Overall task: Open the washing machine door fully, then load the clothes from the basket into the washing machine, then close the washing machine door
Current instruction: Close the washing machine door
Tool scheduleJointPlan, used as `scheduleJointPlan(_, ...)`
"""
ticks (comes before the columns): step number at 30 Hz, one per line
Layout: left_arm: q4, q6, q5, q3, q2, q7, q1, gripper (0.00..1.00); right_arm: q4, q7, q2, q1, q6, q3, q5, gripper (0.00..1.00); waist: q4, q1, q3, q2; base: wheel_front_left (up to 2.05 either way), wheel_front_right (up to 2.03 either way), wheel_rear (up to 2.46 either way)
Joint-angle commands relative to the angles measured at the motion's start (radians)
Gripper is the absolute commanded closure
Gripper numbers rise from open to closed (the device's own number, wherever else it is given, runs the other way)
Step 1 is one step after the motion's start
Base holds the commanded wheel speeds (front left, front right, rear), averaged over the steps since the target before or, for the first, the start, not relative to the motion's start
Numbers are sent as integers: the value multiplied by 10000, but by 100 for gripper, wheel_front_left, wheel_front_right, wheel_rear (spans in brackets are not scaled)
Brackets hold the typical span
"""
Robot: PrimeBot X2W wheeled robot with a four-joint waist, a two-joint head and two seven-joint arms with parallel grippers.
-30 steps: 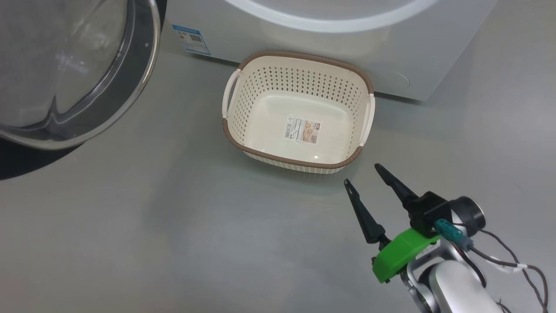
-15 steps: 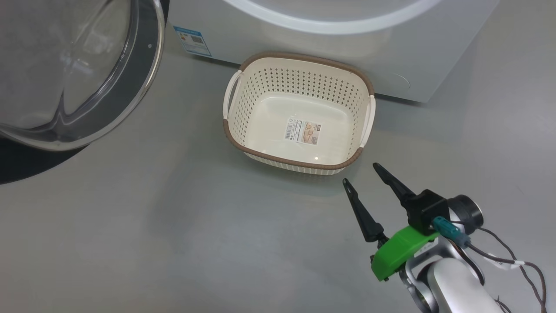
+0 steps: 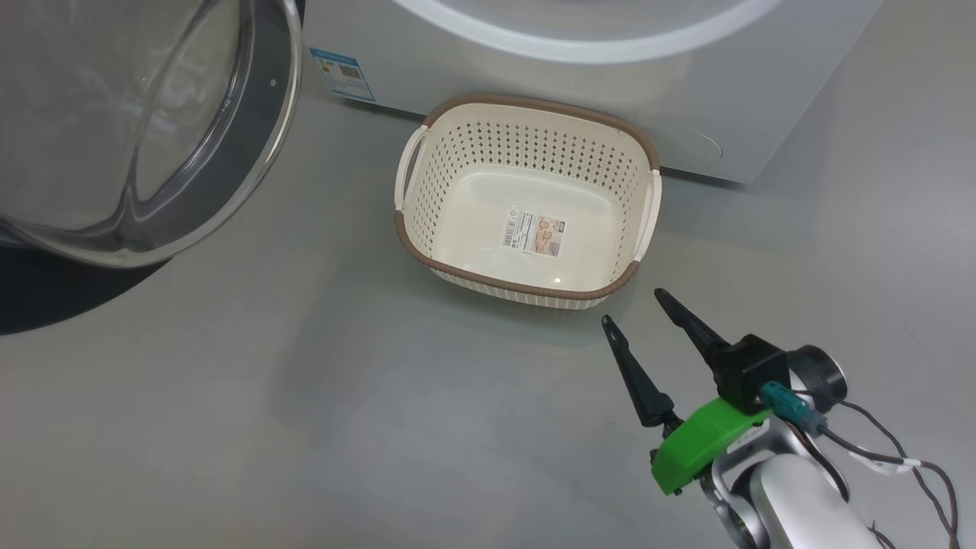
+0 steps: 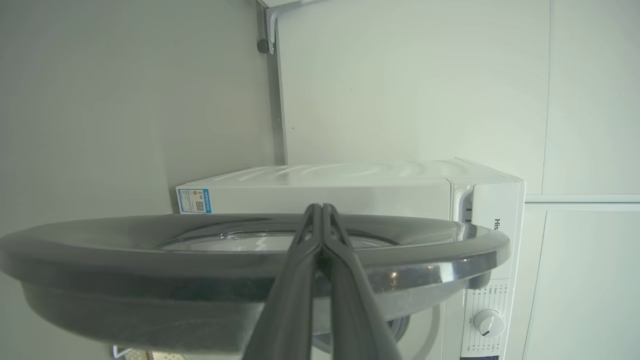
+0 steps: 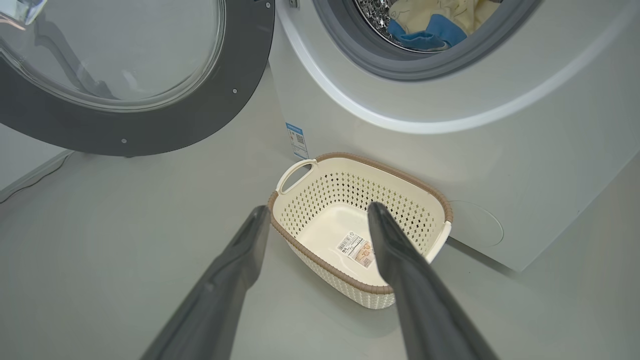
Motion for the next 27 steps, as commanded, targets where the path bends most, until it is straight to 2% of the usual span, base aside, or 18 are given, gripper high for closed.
scheduleJointPlan(1, -297, -71, -64, 90, 677, 260, -73, 100, -248, -120, 3, -285, 2, 267, 61, 0, -5, 0, -13, 0, 0, 0, 0)
scheduleJointPlan(18, -334, -69, -219, -164, 459, 1477, 61, 100, 67, -440, 3, -265, 2, 317, 358, 0, -89, 0, -402, 0, 0, 0, 0)
scheduleJointPlan(27, -687, 24, -251, -241, 170, 1769, 348, 100, 315, -660, 3, -245, 2, 438, 646, 0, -207, 0, -740, 0, 0, 0, 0)
